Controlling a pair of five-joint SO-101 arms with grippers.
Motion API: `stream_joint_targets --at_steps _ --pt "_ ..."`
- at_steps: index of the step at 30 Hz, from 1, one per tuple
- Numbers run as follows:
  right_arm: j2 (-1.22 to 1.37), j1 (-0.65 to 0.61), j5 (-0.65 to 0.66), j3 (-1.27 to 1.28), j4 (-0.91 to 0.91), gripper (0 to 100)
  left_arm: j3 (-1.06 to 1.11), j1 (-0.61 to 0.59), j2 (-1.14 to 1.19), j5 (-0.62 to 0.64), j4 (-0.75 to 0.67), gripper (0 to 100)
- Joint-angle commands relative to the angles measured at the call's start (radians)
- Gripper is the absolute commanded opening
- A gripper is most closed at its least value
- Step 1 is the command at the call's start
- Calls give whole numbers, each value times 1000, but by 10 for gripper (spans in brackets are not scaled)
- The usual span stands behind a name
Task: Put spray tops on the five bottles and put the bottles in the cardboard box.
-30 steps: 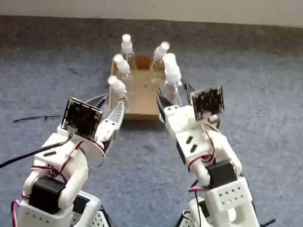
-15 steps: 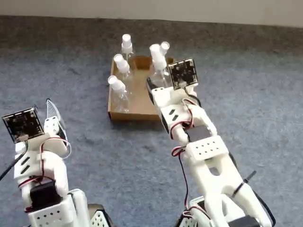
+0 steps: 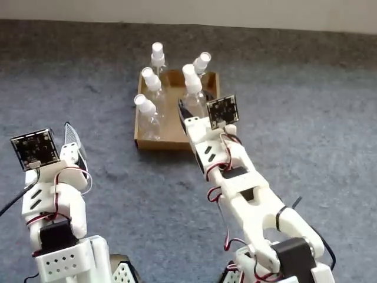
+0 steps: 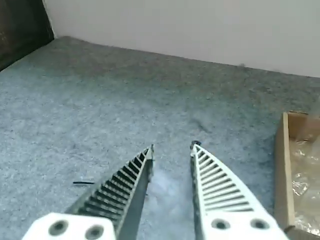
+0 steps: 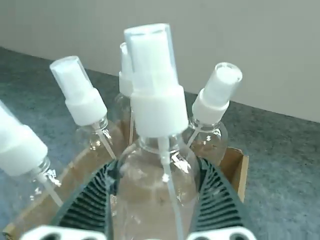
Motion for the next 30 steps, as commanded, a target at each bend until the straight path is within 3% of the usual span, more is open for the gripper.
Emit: stream_joint_targets --at_steps 1,30 --pt "25 -10 -9 -10 -108 5 -5 19 8 9 -26 123" --pt "351 -22 -3 -10 -389 6 -4 21 8 9 -25 123"
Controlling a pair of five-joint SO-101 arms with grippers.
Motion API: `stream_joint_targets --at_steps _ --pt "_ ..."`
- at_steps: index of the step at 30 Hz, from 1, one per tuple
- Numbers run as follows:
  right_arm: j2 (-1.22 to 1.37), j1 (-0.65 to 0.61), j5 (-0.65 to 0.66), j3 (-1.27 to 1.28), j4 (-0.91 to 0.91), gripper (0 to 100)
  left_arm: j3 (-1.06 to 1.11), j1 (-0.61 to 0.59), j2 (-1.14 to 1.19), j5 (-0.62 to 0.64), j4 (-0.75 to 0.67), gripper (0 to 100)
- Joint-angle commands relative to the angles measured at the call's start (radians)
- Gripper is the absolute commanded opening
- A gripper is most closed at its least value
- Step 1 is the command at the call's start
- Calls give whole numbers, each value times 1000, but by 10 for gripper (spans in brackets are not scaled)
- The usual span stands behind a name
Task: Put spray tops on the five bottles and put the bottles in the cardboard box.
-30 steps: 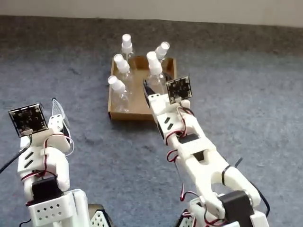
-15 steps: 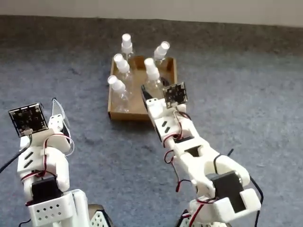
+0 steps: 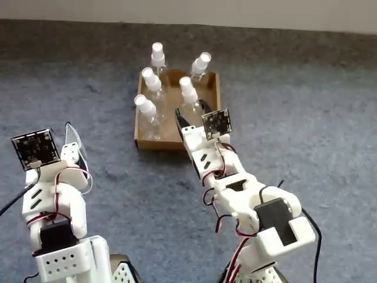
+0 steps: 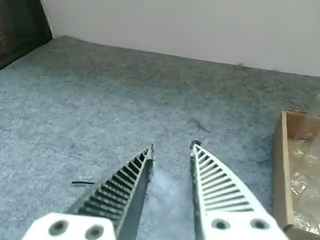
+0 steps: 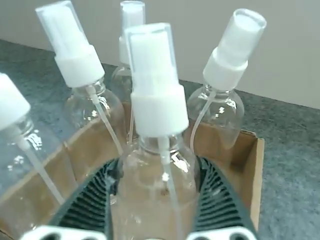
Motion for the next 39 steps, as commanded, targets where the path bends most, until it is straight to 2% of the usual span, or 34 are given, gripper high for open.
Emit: stream_joint_targets --at_steps 1,8,15,39 --pt "-8 -12 -2 -8 -21 7 -4 16 7 9 -25 123" --pt "-8 -10 -2 -8 -21 10 -2 16 7 11 -25 123" --pt "-8 -10 -2 -5 -21 132 16 62 4 8 -29 123" --pt "-12 -12 -2 -8 -19 139 18 62 5 8 -29 123"
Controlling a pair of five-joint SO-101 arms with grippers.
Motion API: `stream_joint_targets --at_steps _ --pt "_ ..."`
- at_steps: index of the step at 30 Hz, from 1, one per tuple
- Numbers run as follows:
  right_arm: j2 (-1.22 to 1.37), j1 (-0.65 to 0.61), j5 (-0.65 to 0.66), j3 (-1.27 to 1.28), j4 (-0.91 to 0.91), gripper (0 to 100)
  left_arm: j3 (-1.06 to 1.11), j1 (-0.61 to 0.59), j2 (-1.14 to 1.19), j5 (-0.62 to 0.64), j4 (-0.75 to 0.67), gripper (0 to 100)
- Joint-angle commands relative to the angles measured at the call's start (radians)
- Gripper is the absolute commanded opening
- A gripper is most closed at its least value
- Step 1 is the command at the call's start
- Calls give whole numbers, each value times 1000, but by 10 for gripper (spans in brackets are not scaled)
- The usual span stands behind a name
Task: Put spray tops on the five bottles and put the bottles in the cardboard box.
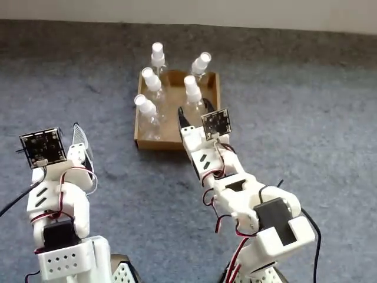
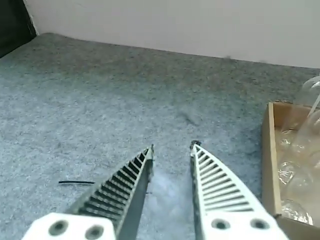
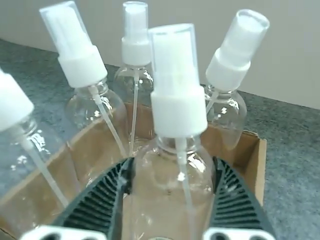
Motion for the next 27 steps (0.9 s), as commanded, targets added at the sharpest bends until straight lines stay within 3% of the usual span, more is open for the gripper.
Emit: stream_joint_targets --at_steps 1,7,13,23,27 --pt "-12 -7 -2 -8 -16 139 -5 16 5 8 -23 123" --pt "-12 -7 0 -8 -16 140 -5 16 5 8 -23 123" --pt "-12 -7 0 -7 -13 236 -5 16 5 6 -23 123" --pt "-64 -16 0 -5 -10 240 -5 16 5 6 -23 123" --pt "-176 -28 -8 -5 134 242 -5 16 5 6 -23 123"
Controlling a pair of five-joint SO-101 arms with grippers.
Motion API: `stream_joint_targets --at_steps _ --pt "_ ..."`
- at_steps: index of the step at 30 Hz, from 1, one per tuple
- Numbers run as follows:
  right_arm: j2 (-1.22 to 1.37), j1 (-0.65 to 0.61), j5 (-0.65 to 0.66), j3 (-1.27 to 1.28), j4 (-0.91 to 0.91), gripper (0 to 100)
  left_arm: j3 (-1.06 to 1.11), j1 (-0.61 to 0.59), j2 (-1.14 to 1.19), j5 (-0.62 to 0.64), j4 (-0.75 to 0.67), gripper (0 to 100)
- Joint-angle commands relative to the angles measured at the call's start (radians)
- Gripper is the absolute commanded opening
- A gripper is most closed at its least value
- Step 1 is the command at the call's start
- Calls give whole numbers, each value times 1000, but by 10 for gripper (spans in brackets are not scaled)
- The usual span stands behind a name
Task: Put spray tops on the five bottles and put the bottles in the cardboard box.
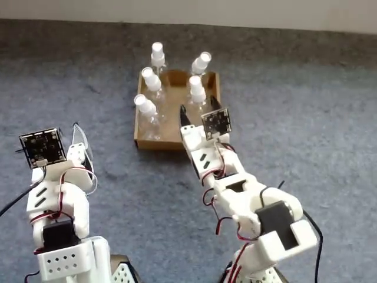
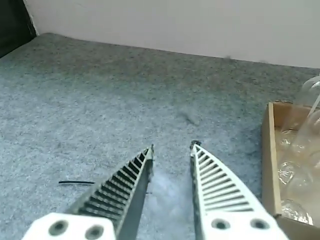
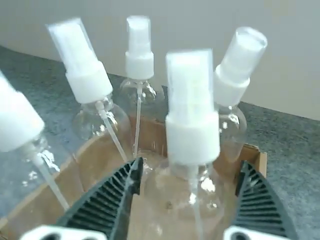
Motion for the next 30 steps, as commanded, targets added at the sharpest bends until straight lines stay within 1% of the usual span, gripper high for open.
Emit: stream_joint_targets --at_steps 1,5,10,17,22,30 --pt "-120 -19 -8 -7 130 242 -5 16 5 6 -23 123" --pt "-160 -33 -8 -8 160 249 -5 16 5 6 -23 123" --pt "-166 -36 -8 -8 162 325 -5 16 5 6 -23 123" --pt "-171 -33 -3 -31 165 326 -5 16 5 6 -23 123" --pt "-189 -31 -6 -137 297 326 -5 16 5 6 -23 123" --pt "-351 -31 -8 -248 503 326 -5 16 5 6 -23 123"
